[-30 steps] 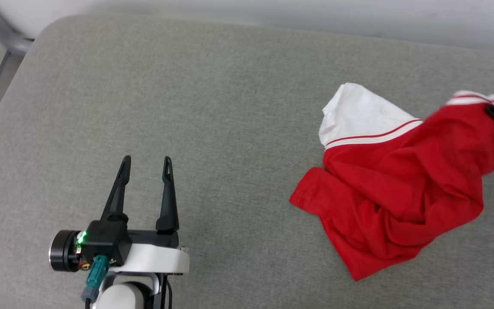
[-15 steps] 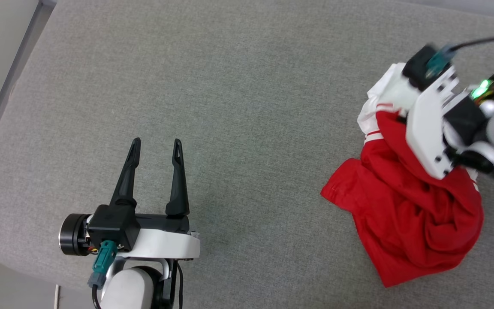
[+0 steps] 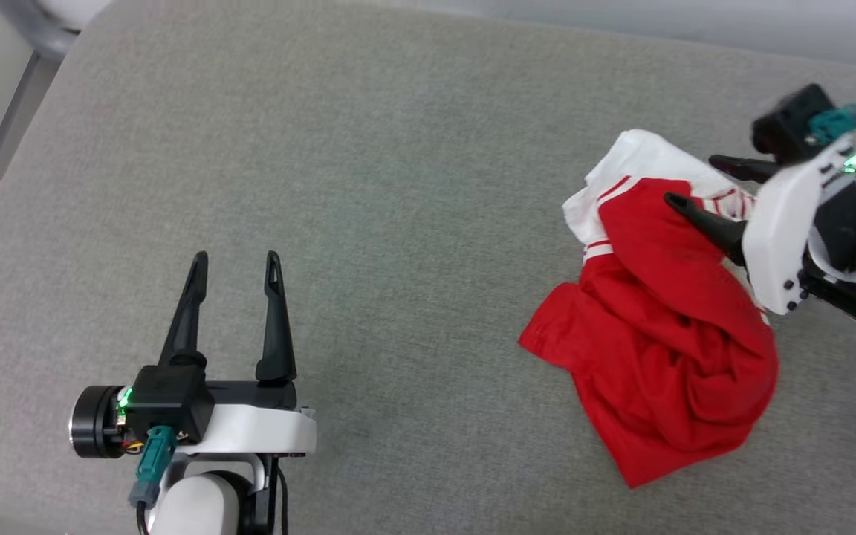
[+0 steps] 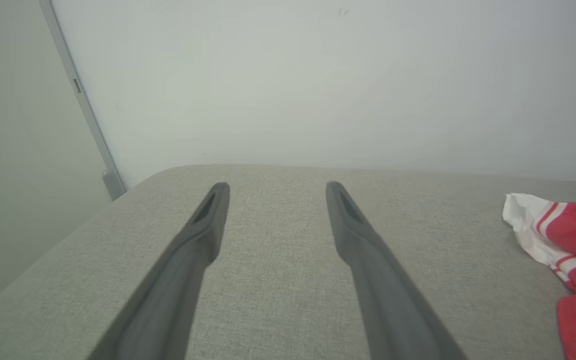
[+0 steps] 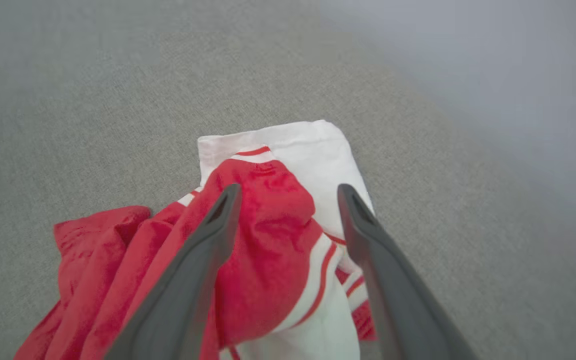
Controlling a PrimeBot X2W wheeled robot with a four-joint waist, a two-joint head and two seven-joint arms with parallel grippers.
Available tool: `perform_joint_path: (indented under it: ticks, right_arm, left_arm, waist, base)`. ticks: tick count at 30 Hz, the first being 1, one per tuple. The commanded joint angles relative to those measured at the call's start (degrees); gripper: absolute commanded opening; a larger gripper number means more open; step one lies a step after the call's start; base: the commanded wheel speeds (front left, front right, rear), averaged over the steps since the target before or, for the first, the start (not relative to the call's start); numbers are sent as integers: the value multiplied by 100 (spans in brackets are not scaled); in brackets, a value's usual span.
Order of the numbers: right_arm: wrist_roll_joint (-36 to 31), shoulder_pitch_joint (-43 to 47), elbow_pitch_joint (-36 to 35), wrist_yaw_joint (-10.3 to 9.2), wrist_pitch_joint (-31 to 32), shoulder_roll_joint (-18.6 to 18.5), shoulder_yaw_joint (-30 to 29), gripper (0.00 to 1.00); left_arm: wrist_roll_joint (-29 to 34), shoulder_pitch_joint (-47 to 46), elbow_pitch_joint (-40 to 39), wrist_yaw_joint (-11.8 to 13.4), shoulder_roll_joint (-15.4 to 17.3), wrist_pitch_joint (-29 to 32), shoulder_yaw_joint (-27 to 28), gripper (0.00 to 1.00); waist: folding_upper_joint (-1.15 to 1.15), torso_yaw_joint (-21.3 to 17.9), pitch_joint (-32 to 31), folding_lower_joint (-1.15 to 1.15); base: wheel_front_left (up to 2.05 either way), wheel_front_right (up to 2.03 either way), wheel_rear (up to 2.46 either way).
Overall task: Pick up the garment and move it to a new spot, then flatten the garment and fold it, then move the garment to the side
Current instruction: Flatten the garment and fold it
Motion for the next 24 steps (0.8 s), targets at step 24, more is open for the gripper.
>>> perform_joint_path:
  ticks: [24]
  right_arm:
    - [-2729, 4135, -1886, -5, -2354, 1563, -4725, 100]
  left_arm:
    - [-516, -2219, 1368, -1377, 932, 275, -117, 100]
  waist:
    - [0, -1531, -520, 0]
  base:
    - [0, 0, 0]
